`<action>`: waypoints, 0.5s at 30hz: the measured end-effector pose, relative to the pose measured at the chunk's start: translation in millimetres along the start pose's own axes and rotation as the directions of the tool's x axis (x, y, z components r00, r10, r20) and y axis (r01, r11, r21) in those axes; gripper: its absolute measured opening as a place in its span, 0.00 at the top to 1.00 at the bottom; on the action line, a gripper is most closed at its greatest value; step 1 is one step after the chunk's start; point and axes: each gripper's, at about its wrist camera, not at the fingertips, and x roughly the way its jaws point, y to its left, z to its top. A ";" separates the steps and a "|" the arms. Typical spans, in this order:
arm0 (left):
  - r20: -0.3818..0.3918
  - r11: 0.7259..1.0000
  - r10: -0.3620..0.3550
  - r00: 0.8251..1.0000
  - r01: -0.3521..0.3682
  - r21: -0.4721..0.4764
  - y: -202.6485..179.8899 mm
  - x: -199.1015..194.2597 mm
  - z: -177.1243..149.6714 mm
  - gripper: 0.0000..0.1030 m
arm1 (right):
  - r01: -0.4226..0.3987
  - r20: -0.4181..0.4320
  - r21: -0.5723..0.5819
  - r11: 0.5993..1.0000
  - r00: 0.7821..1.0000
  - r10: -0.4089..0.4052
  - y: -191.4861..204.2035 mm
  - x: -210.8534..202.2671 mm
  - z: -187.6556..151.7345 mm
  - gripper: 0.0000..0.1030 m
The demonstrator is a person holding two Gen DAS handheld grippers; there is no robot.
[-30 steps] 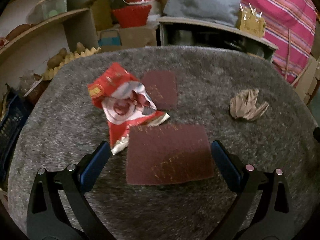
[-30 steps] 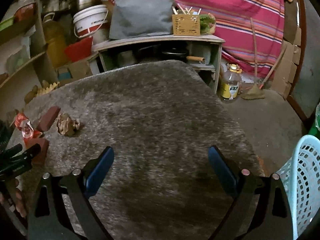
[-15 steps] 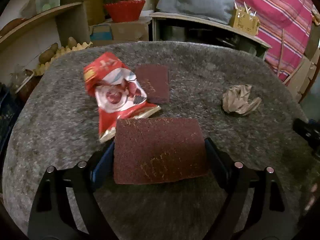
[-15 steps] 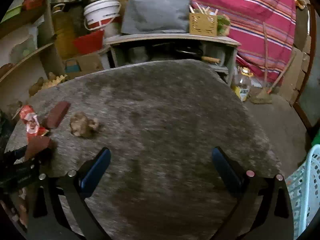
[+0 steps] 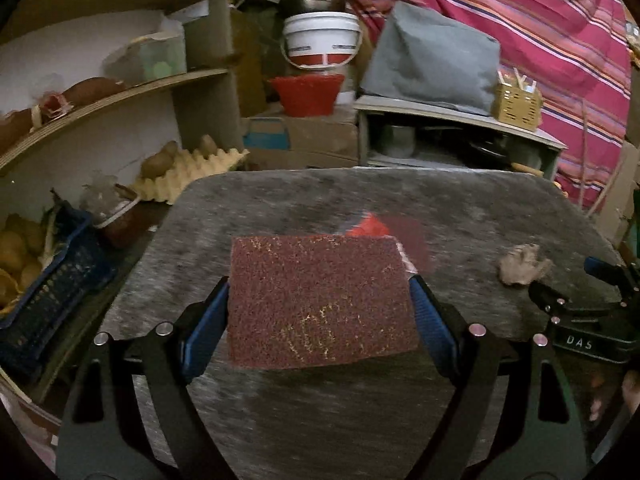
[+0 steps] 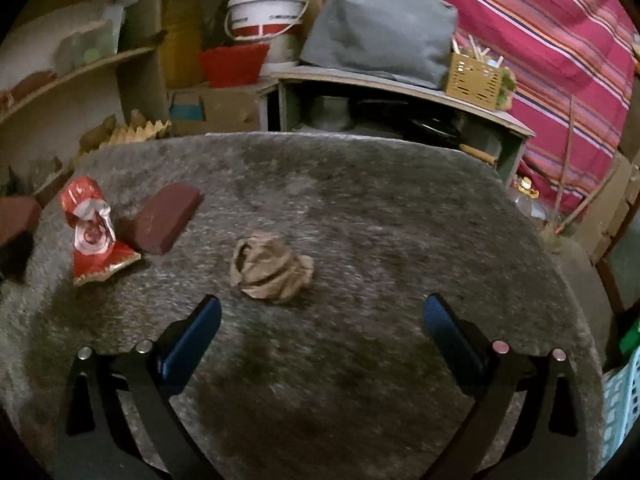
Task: Collect trash
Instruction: 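Grasp the brown paper ball with the right tool while the left tool holds the pad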
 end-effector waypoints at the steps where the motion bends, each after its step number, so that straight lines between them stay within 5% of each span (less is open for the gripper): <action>1: 0.002 1.000 0.004 1.000 -0.004 -0.005 4.3 0.2 -0.8 0.19 | 0.001 0.002 -0.009 1.000 1.000 0.000 4.0 2.4 1.3 0.04; 10: 0.008 0.997 0.053 0.999 -0.052 -0.051 38.5 20.6 7.5 0.19 | 0.002 -0.031 0.013 1.000 1.000 -0.002 11.3 26.4 16.1 0.06; 15: 0.017 0.995 0.061 0.998 -0.060 -0.076 44.6 24.5 14.6 0.19 | -0.033 -0.057 -0.014 0.999 0.998 0.032 18.0 33.1 17.8 0.38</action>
